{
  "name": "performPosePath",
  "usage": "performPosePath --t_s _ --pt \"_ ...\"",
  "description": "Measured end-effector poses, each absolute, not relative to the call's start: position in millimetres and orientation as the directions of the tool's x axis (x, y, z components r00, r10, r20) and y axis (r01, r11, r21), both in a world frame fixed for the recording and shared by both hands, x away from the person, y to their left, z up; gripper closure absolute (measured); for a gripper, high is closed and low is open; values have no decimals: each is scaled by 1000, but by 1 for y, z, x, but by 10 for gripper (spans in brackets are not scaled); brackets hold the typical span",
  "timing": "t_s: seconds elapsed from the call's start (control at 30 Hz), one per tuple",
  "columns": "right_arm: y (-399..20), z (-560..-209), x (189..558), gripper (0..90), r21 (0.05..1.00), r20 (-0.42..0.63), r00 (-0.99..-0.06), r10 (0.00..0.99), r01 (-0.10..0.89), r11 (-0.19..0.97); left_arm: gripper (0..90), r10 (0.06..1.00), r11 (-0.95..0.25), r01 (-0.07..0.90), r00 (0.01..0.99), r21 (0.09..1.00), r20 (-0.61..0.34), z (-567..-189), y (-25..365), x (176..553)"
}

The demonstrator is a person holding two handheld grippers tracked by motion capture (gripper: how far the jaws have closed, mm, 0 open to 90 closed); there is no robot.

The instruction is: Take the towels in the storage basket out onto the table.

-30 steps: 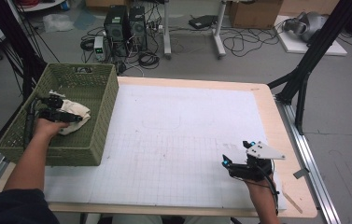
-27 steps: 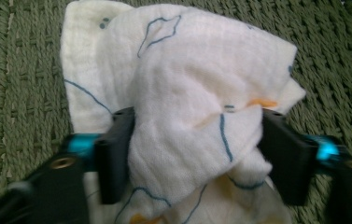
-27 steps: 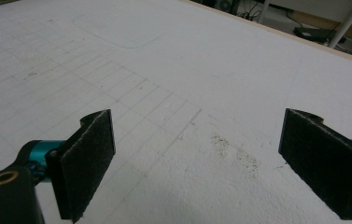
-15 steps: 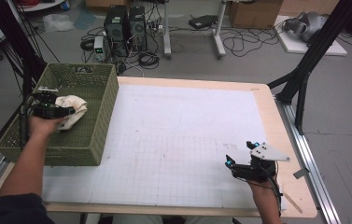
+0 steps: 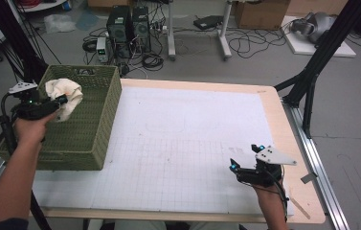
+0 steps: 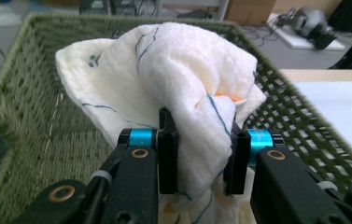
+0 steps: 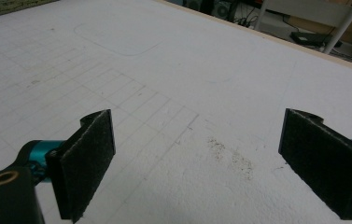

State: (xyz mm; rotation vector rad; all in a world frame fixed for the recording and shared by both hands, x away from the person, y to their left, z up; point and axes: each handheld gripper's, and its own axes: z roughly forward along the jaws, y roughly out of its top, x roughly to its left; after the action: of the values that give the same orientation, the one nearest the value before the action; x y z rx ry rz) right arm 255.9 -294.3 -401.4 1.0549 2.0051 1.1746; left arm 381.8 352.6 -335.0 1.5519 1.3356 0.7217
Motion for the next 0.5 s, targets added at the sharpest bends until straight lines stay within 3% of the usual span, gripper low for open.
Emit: performPosePath --t_s 0.5 --pt "-290 -401 258 100 893 -93 -527 845 332 305 727 918 67 200 371 977 -139 -301 336 348"
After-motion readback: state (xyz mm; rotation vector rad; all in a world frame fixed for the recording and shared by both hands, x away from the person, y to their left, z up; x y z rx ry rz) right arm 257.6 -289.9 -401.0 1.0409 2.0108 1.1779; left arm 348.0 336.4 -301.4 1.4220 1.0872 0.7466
